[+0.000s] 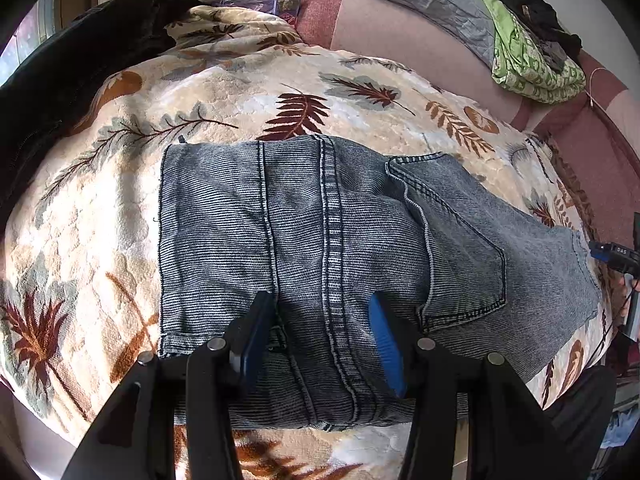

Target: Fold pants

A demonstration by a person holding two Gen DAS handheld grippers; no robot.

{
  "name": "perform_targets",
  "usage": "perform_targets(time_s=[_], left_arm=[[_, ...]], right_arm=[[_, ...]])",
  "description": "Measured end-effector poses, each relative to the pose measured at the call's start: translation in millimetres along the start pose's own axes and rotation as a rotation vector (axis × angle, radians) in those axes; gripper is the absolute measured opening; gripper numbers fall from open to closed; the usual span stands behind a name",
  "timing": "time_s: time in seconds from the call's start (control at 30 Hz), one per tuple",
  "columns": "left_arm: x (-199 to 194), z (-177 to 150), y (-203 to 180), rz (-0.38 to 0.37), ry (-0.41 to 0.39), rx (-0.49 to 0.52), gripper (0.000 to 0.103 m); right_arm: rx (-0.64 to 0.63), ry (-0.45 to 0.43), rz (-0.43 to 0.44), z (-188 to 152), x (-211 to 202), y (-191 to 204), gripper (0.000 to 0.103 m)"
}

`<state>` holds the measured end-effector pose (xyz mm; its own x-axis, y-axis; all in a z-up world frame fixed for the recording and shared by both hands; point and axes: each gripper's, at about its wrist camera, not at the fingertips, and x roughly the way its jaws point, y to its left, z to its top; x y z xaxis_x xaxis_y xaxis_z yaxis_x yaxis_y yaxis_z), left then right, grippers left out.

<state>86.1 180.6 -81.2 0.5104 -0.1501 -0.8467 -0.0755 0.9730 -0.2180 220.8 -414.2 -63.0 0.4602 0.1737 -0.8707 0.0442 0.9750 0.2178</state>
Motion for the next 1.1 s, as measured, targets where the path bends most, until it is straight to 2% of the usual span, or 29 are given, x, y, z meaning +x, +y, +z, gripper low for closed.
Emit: perform_targets(time_s=[0.03,0.1,0.13,0.17,0.23,0.37,0.47,0.57,0.67,0.83,0.93,1.1], left_arm=[[-1,0,0,0.001,-0.003,-0.004,0.051],[-1,-1,0,-0.001,-0.008,-0.007,0.051],[-1,-2,1,-0.005,-0.011,-0.008,0.051],[-1,-3,2,-0.01,-0.014,-0.014,0.051],[-1,-4,4,-0.014,-0.023,-0.016,0.052],[-1,-4,3,-0.021,-0.027,-0.018,0.055],[0,-2,1,-0.033,-0.025,-0.028,0.061],[0,-2,0,-0.033,-0.03,-0.031,0.062],[-1,-3,3,-0.051,-0.035,-0.04,0.062],[-2,-4,6,-0.066,-0.035,-0.048,0.062],[-1,-3,6,-0.062,-0.035,-0.051,0.062],[-1,-3,5,-0.058,-0.036,-0.047,0.063]], right_arm=[[0.024,-0.018,0.029,-5,-15,-2,0.052],[0.105,-0.018,0.152,-21,-41,-7,0.056],[0.174,-0.017,0.216,-32,-51,-13,0.065],[0.249,-0.011,0.26,-46,-57,-19,0.069],[0.409,0.012,0.326,-80,-60,-32,0.072],[0.609,0.07,0.303,-132,-38,-54,0.071],[0.739,0.072,0.346,-144,-16,-68,0.071],[0.783,0.017,0.371,-141,-15,-69,0.07],[0.84,-0.037,0.374,-154,-22,-72,0.07],[0.809,-0.034,0.324,-159,-20,-77,0.035],[0.784,-0.031,0.338,-154,-21,-77,0.034],[0.764,-0.023,0.289,-149,-14,-75,0.032]])
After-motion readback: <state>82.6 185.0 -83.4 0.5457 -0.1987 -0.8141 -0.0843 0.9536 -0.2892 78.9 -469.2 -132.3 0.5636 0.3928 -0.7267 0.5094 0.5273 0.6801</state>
